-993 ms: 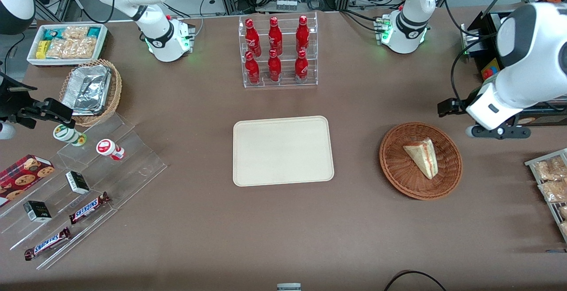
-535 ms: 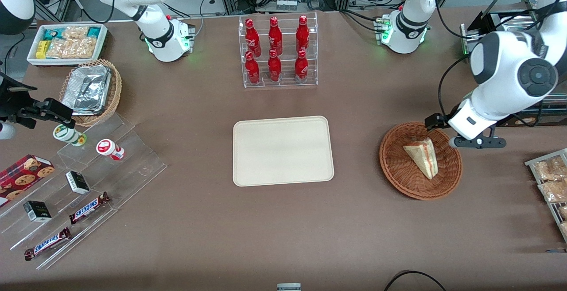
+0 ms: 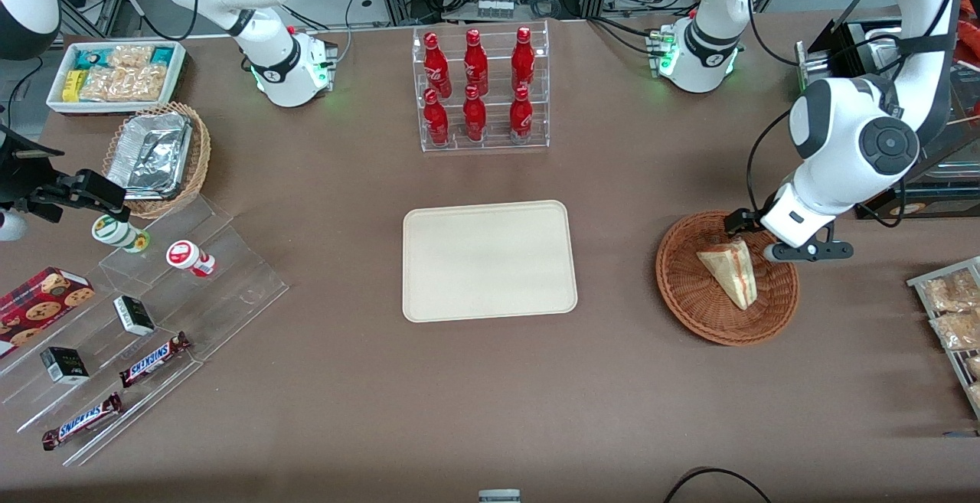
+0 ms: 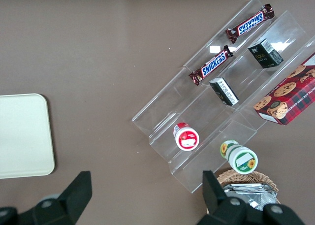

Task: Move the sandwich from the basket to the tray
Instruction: 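Move the left gripper over the wrapped sandwich in the wicker basket, then lower the left gripper and close it on the sandwich's upright edge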

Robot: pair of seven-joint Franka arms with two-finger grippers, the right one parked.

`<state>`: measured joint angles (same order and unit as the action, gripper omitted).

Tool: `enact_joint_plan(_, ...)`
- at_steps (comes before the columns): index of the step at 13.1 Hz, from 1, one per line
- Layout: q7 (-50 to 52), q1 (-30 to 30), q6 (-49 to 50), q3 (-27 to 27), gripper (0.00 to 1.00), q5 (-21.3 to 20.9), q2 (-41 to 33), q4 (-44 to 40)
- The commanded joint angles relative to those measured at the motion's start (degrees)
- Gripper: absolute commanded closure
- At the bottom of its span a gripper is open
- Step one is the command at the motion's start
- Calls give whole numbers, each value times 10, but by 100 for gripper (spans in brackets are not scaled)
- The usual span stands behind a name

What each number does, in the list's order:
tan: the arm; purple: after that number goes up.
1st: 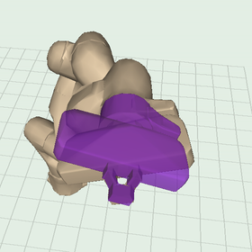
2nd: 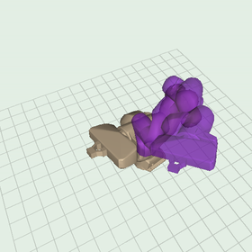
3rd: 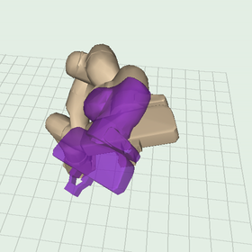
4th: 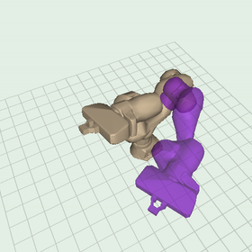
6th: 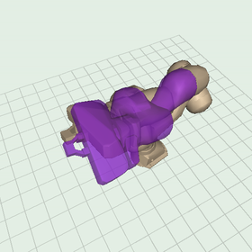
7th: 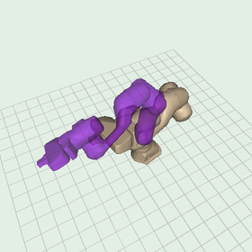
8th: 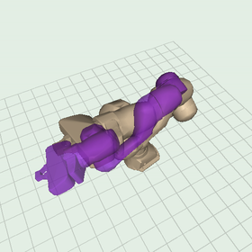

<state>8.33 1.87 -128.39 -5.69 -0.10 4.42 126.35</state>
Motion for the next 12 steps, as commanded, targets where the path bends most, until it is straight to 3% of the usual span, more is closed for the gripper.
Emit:
enact_joint_plan(1,111,4,-27,-4,0,-1,11,1)
enact_joint_plan(5,292,2,-68,-4,0,0,29,3)
enact_joint_plan(12,283,2,-85,-4,0,-14,63,3)
